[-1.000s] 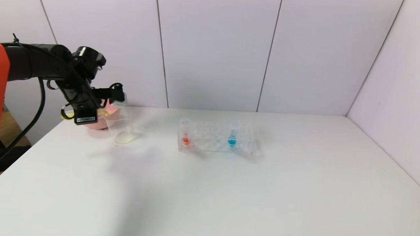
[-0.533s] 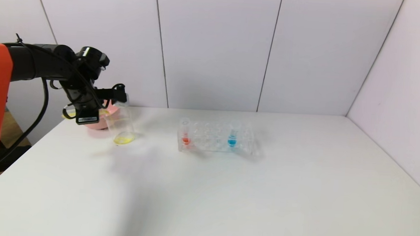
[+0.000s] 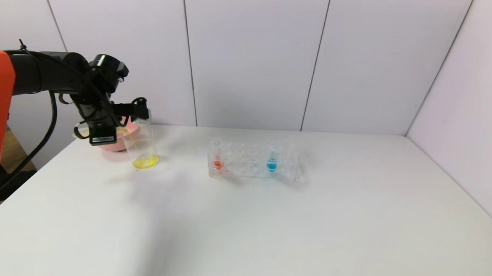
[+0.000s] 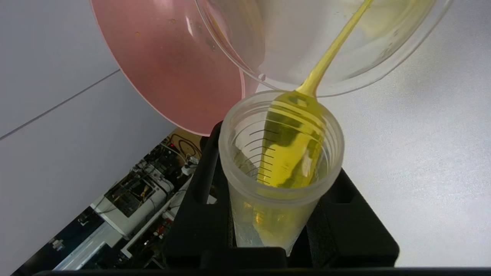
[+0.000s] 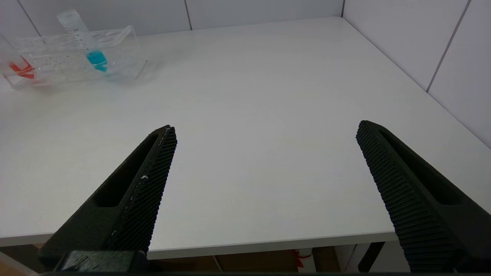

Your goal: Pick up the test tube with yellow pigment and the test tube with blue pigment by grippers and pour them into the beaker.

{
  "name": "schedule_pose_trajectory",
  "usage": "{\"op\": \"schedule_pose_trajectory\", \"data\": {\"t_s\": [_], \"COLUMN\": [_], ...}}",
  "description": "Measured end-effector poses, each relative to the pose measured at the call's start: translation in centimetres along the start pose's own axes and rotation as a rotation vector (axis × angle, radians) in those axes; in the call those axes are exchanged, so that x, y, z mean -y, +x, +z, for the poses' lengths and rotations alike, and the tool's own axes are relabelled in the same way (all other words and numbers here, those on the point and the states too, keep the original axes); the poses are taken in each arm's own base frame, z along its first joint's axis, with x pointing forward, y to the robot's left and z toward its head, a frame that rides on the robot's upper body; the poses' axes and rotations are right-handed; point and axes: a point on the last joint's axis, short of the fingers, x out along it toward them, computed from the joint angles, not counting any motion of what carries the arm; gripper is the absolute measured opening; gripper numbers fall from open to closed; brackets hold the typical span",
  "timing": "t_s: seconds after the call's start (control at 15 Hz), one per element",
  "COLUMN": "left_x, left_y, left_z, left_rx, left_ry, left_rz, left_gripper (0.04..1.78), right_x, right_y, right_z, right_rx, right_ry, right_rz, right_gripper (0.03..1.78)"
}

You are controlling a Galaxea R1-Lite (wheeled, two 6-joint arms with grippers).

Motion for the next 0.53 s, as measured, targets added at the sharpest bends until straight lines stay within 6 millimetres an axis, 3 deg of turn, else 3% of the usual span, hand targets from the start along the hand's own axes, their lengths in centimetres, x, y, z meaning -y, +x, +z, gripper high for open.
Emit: {"op": "schedule_pose_trajectory", "data": {"t_s": [0.53], "left_x": [-0.02], "left_y": [-0.02], "left_z": [0.08], "left_rx": [-0.003], "left_ry": [-0.003], "left_rz": [0.006], "left_gripper": [0.54], "right_x": [0.00], "right_y": [0.00], "right_z": [0.00], "right_rx": [0.000], "right_ry": [0.000], "right_rz": [0.000], "right_gripper": [1.71]}}
